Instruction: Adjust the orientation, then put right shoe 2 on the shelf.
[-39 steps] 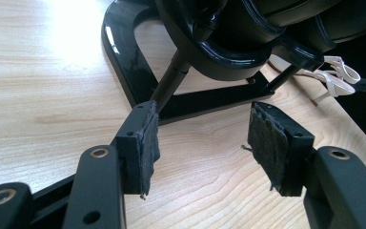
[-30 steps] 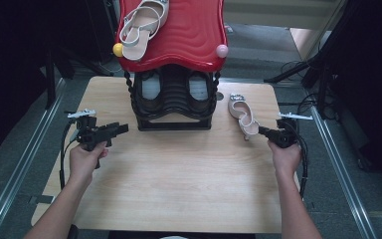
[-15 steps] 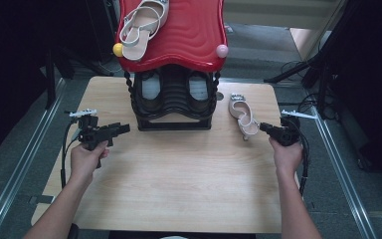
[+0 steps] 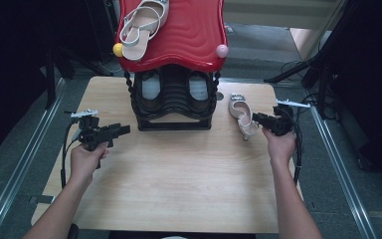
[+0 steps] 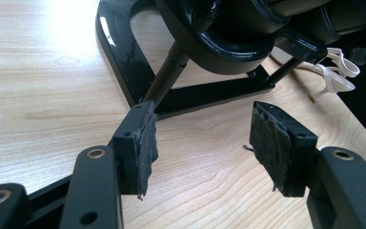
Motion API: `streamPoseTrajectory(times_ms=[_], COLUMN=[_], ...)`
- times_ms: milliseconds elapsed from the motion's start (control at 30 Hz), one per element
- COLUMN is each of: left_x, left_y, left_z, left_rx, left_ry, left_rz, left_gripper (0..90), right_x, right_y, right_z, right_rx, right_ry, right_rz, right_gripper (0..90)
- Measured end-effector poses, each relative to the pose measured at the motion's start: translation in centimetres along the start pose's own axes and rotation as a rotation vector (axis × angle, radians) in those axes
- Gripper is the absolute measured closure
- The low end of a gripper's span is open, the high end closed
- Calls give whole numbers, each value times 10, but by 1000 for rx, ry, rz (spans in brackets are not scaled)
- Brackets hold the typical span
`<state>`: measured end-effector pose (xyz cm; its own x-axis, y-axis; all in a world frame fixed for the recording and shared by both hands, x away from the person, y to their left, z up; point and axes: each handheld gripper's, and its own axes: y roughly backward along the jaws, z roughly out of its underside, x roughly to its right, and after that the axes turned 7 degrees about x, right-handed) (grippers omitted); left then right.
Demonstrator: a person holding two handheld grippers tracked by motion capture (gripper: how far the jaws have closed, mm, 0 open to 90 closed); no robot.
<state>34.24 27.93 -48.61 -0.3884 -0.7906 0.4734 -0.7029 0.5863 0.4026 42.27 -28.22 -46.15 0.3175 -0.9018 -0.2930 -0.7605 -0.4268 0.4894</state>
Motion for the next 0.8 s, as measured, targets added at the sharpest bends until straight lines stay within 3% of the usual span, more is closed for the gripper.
streamPoseTrajectory(times_ms=[267,433,667,800], left_x=[0,0,0,-1], left_y=[-1,-1,1,0], left_z=[1,1,2,2], left_rx=[-2,-8,-9,-9], left_ry=[7,-5,-2,-1], left_rz=[3,2,4,-1], left_gripper=[421,422,421,420], right_x=[-7,-14,-26,-29], right_y=[-13,-21,-38,-48], right_z=[-8,-10,-12,-9], right_rx=[-4,-3,0,-18], right_ry=[5,-19,6,-5], right_rz=[3,-7,-6,9], right_gripper=[693,681,667,667])
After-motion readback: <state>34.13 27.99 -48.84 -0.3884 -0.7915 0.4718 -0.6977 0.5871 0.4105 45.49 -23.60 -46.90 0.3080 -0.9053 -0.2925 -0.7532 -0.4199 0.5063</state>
